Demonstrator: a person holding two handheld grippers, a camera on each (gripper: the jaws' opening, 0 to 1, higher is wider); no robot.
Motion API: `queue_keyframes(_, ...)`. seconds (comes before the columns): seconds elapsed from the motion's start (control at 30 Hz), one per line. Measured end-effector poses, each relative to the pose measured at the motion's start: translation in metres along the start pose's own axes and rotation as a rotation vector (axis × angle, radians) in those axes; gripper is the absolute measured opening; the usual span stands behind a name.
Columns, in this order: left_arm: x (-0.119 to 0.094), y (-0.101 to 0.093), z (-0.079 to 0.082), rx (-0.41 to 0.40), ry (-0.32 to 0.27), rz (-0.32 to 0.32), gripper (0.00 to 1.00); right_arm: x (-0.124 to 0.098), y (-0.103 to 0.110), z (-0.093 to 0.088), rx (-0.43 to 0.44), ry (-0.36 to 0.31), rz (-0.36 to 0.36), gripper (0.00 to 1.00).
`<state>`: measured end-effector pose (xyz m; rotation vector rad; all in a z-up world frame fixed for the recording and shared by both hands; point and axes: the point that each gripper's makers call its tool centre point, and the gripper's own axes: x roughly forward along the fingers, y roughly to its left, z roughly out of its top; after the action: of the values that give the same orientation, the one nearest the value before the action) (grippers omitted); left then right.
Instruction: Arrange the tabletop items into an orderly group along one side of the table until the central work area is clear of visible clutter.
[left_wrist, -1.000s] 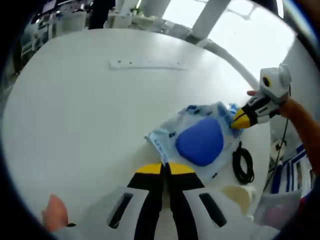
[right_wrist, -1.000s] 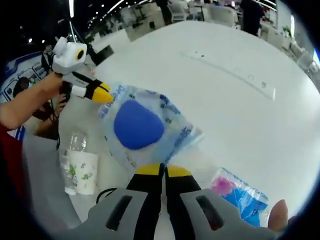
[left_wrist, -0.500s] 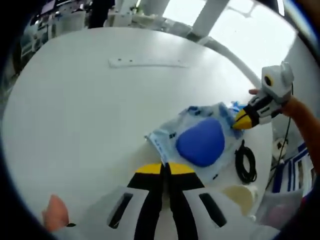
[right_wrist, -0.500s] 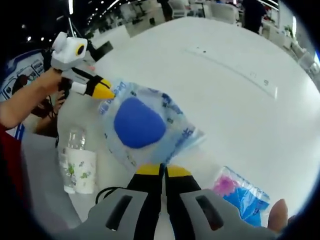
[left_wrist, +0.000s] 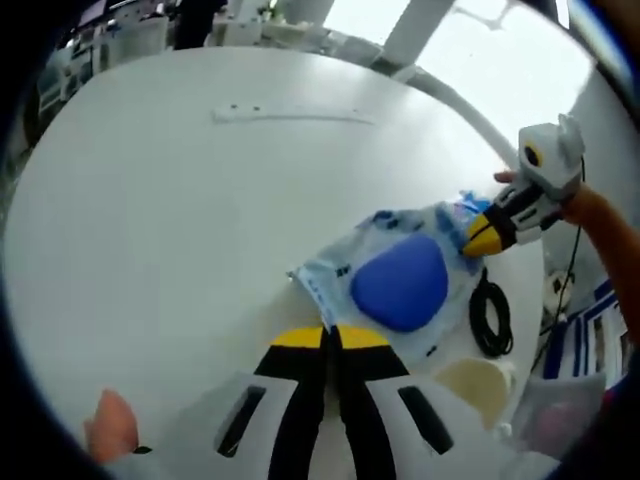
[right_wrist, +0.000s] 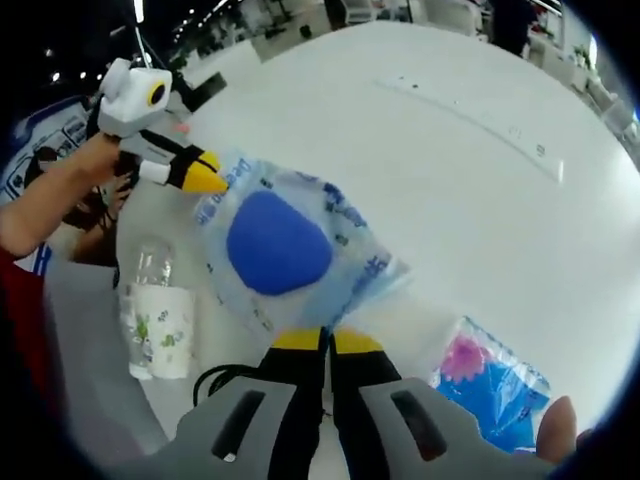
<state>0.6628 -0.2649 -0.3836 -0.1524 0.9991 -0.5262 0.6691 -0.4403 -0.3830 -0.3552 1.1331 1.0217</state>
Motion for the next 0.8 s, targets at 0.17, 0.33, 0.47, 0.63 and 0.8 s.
queue_keyframes(0.17, -0.0002, -0.0027, -0.0031, 0.001, 0.008, -0.005, 0.0, 0.0004, 0.0046, -0.0059, -0.001, 0.023, 0.015, 0.01)
queue_keyframes(0.33, -0.0006, -0.0048, -0.0053, 0.002, 0.014, -0.01, 0.0, -0.0004, 0.0074, -0.0102, -0.008, 0.038, 0.022, 0.01)
queue_keyframes(0.47, -0.0007, -0.0035, -0.0045, -0.005, 0.011, -0.009, 0.0, -0.0001, 0.0058, -0.0089, -0.007, 0.032, 0.012, 0.01)
queue_keyframes(0.63, -0.002, -0.0011, 0.0001, -0.006, -0.002, -0.002, 0.0, 0.0008, 0.003, -0.004, -0.009, 0.018, -0.003, 0.01)
queue_keyframes(0.8, -0.0021, 0.0004, 0.0002, -0.008, -0.002, 0.001, 0.0, 0.0028, 0.0011, -0.0019, -0.005, 0.017, -0.008, 0.02)
